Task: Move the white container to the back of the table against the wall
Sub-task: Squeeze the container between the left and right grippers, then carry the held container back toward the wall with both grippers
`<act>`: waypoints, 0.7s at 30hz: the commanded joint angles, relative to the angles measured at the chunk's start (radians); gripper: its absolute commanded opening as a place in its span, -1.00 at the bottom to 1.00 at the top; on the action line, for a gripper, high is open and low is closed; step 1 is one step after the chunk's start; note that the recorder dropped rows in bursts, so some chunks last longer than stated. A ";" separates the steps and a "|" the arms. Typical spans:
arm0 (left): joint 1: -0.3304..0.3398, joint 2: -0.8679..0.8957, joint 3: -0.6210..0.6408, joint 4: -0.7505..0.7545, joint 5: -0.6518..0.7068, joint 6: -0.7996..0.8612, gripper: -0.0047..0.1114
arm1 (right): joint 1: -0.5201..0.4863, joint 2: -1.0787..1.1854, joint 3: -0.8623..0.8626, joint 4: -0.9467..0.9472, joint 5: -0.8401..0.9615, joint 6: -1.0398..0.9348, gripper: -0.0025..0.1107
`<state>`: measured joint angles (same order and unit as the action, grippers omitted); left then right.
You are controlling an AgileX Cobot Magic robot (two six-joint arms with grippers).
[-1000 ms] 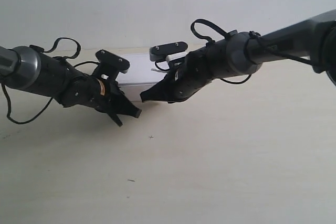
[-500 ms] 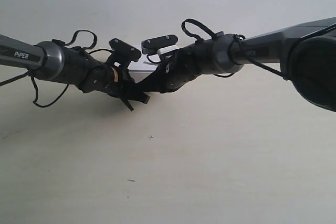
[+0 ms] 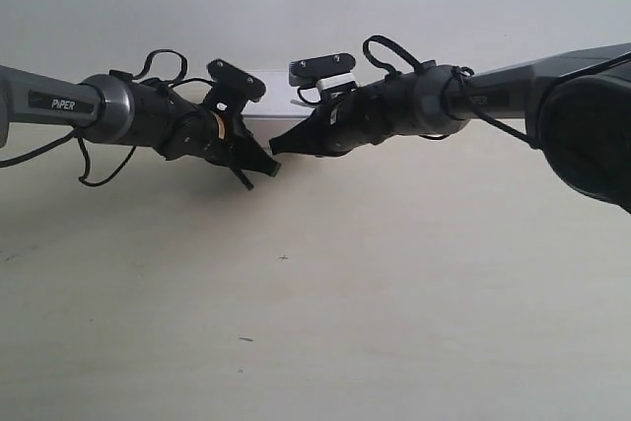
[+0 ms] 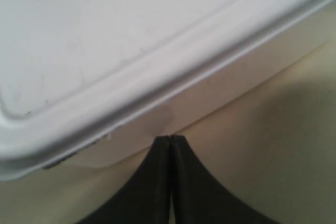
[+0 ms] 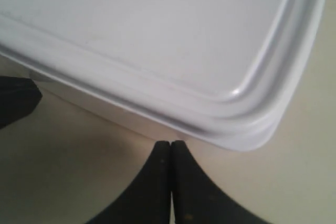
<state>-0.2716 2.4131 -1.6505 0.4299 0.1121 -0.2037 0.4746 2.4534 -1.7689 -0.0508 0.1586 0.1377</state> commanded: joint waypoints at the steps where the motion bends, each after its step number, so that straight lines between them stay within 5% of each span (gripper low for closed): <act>1: 0.005 0.008 -0.034 0.005 0.017 0.021 -0.92 | -0.005 0.015 -0.006 -0.008 -0.056 -0.007 -0.96; 21: 0.016 0.006 -0.037 0.014 -0.064 0.148 -0.92 | -0.007 0.055 -0.006 -0.008 -0.288 -0.053 -0.96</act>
<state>-0.2592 2.4237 -1.6878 0.4430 0.0753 -0.0554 0.4746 2.5131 -1.7689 -0.0508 -0.1005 0.1099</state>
